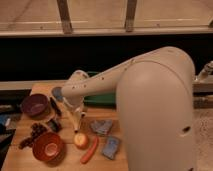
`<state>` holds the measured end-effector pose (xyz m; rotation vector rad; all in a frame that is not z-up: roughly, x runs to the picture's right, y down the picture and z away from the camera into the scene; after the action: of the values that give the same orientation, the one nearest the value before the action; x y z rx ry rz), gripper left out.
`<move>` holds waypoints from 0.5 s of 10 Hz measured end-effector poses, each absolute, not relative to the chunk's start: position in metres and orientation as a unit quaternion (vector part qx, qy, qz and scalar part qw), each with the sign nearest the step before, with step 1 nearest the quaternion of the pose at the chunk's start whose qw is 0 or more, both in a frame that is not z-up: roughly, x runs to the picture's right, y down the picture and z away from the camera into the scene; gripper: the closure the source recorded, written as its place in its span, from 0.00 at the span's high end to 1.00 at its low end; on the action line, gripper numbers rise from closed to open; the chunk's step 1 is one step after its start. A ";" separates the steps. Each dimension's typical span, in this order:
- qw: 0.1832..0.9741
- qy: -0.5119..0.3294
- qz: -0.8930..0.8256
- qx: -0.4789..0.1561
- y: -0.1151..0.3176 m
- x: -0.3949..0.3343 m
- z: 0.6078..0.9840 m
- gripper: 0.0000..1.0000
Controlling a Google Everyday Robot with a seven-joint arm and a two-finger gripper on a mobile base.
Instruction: Place banana in red bowl
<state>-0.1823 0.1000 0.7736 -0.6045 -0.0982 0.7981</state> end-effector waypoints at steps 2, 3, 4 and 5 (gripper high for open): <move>0.872 -0.078 0.376 -0.305 0.085 -0.179 0.752 0.00; 0.867 -0.106 0.359 -0.329 0.088 -0.187 0.736 0.00; 0.864 -0.122 0.347 -0.344 0.092 -0.194 0.725 0.00; 0.862 -0.135 0.333 -0.358 0.098 -0.200 0.714 0.00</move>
<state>-0.2002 0.0980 0.7135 -0.7502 -0.2828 0.6989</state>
